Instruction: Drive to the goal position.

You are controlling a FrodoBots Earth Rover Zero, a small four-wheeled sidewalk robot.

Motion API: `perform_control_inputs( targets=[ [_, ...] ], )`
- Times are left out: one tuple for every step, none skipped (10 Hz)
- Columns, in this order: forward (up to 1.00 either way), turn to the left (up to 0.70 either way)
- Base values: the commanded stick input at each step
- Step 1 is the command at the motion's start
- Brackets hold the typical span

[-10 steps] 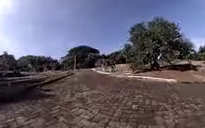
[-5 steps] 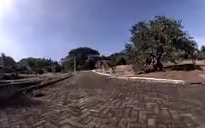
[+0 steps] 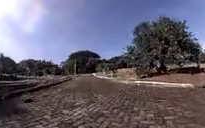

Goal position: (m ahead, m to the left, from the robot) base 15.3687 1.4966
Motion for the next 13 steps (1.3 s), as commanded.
perform_control_inputs(
  targets=[
    [1.00,0.00],
    [1.00,0.00],
    [1.00,0.00],
    [1.00,0.00],
    [1.00,0.00],
    [1.00,0.00],
    [1.00,0.00],
    [1.00,0.00],
    [1.00,0.00],
    [1.00,0.00],
    [1.00,0.13],
    [1.00,0.27],
    [1.00,0.27]
  ],
)
